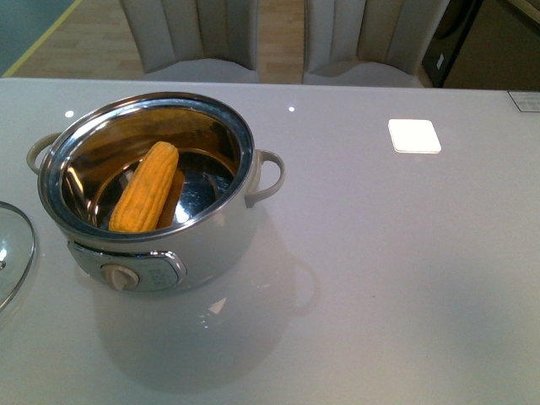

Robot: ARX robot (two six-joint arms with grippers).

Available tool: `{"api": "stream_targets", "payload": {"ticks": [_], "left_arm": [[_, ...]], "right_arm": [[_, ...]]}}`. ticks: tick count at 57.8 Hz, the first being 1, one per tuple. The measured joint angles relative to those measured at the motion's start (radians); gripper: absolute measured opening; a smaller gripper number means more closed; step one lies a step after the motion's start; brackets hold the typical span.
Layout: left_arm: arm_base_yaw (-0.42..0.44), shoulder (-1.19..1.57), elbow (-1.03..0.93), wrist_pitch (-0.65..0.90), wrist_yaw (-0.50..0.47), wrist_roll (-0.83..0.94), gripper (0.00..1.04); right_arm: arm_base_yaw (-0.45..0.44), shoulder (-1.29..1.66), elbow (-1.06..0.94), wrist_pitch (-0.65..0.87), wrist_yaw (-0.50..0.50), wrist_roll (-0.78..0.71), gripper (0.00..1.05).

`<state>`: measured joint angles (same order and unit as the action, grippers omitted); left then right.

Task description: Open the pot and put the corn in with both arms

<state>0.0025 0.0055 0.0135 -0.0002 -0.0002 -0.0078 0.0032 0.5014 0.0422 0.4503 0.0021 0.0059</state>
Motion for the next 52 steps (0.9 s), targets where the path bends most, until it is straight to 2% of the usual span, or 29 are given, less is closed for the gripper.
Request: {"api": "stream_targets", "payload": {"ticks": [9,52], "left_arm": [[0.0,0.0,0.0,0.0,0.0,0.0,0.98],[0.0,0.0,0.0,0.0,0.0,0.0,0.98]], "right_arm": [[0.0,-0.044,-0.024,0.002,-0.001,0.0,0.02],[0.0,-0.315,-0.024,-0.264,0.0,0.0,0.02]]}}
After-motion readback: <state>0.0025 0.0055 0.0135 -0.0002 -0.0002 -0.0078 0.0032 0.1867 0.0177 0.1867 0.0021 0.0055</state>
